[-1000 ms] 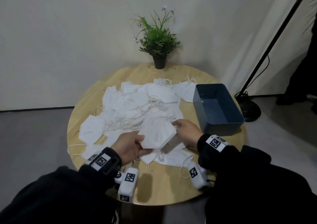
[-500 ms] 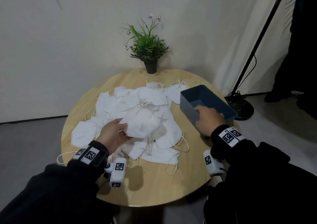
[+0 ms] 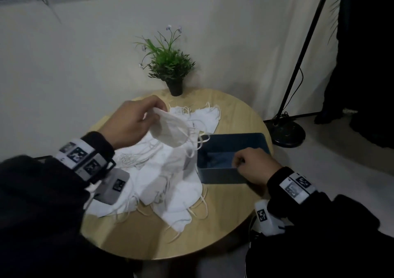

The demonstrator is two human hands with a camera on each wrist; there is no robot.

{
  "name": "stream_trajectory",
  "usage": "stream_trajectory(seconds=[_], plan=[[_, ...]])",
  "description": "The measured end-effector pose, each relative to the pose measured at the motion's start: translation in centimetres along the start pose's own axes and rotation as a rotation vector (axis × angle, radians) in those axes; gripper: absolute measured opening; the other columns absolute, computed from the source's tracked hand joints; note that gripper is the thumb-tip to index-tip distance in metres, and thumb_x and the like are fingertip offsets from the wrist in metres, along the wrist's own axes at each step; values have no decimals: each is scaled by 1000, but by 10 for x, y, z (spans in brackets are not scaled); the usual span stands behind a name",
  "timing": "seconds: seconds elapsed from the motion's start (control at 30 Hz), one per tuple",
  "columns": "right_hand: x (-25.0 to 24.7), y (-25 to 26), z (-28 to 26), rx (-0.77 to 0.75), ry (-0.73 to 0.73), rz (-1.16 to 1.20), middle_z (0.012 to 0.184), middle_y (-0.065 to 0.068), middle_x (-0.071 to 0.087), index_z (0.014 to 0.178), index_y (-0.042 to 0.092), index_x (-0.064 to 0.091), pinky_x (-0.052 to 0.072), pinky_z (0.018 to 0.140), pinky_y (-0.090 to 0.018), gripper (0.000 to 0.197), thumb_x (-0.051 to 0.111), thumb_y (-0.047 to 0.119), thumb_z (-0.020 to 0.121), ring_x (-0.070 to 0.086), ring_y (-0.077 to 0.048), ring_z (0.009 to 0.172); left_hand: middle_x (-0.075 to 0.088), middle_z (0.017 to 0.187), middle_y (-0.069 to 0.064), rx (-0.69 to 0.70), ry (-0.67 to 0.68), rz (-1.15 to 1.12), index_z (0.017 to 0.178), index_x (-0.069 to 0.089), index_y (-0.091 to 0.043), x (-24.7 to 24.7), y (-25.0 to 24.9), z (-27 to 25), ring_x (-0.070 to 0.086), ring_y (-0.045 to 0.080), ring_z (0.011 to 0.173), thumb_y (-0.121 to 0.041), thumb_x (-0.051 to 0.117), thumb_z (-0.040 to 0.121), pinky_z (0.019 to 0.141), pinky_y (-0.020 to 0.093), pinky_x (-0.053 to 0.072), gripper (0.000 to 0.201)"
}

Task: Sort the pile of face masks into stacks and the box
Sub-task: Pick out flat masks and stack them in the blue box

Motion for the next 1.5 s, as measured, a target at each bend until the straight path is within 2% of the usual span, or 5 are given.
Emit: stream_trajectory(seconds=[0.4,0.77,1.0,1.23,1.5], plan=[[4,22,6,-173,-404,810,118,11,64,115,32,60,49,92,-26,31,78,23,91,60,-11,111,68,113,10,-308,50,462,116,65,-28,-176,79,72,54,29,100,-15,58,96,98,47,45,25],[-22,7,24,-263,-537,826,155,14,42,150,44,34,37,110,-27,97,93,35,73,41,-6,139,61,97,-4,94,316,129,120,67,-18,47,-60,122,58,22,95,-10,61,93,77,26,36,28],[-28,-16,47,-123,-472,480,75,2,71,77,20,72,44,64,-28,9,79,15,79,65,-20,75,66,90,-8,77,221,-80,105,67,-21,119,-42,78,57,15,85,-6,61,91,74,27,37,21],[-39,-31,67,3,-591,586,76,10,68,75,23,70,49,75,-28,11,74,18,84,67,-20,84,72,98,-7,-117,1,-259,104,70,-28,135,2,51,64,16,91,-10,67,91,80,27,48,22],[-36,-34,66,85,-596,491,83,1,71,75,26,69,49,78,-27,11,74,19,83,70,-24,88,71,97,-4,-53,118,-60,106,69,-27,166,-11,54,64,20,92,-18,62,92,81,35,52,19]])
Point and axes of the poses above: each hand's wrist, its own z-axis towards the middle knuckle, its own x-axis out of the palm, y = z × x, the point moved 4 cm from there along z, towards the middle knuckle
